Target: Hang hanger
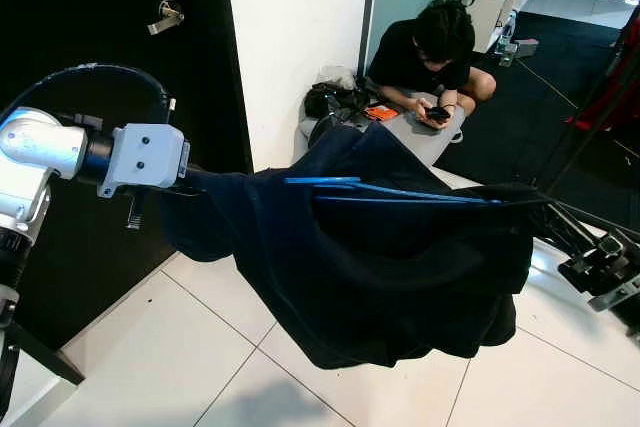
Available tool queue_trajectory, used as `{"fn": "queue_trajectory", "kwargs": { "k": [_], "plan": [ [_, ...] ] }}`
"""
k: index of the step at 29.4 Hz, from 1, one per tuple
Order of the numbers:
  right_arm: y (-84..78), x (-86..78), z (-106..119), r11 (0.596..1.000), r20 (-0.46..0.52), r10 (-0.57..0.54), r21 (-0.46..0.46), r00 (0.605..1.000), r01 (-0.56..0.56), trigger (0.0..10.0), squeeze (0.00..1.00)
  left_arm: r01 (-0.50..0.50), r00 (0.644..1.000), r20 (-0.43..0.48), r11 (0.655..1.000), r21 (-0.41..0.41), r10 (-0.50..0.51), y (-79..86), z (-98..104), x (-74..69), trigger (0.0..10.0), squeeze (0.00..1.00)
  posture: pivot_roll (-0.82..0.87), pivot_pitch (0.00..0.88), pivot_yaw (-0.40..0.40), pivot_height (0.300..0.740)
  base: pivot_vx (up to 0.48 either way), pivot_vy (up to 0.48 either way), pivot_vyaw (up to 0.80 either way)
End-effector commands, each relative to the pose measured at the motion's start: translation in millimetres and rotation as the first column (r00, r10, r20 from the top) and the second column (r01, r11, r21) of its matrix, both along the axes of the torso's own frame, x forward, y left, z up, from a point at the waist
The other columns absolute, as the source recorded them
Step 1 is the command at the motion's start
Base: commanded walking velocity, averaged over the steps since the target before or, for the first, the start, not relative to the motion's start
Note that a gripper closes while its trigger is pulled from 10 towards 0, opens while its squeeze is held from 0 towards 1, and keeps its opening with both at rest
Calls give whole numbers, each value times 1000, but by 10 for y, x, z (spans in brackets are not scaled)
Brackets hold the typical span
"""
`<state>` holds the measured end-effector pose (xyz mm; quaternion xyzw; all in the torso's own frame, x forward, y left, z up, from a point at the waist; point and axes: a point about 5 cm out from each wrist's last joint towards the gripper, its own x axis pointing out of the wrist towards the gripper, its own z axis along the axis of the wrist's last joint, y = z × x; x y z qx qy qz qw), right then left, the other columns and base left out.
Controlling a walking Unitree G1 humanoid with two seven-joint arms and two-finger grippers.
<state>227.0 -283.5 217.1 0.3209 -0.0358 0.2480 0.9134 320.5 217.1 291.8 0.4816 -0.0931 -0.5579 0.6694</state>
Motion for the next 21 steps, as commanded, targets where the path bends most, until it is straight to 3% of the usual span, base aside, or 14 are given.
{"fn": "queue_trajectory", "kwargs": {
  "k": [1,5,11,17,21],
  "plan": [
    [-113,-10,39,998,21,-60,-3,998,60,0,0,10,1000,-24,998,-56,-11,28,59,-38,10000,0,41,48,12,740,0,0,0],
    [-119,-6,25,998,13,-66,-7,998,66,0,0,68,996,-47,982,-174,-77,-53,203,-97,10000,0,41,49,11,740,0,0,0],
    [-116,1,35,998,13,-65,-6,998,65,0,0,111,989,-75,969,-222,-131,-111,277,-154,10000,0,41,46,11,740,0,0,0],
    [-118,4,48,998,17,-64,-3,998,65,0,0,124,984,-100,972,-200,-146,-140,245,-181,10000,0,41,46,11,740,0,0,0],
    [-112,-19,95,999,46,-54,7,997,54,0,0,50,991,-125,998,-50,-56,-63,-20,-117,10000,0,38,46,16,740,0,0,0]
  ]
}}
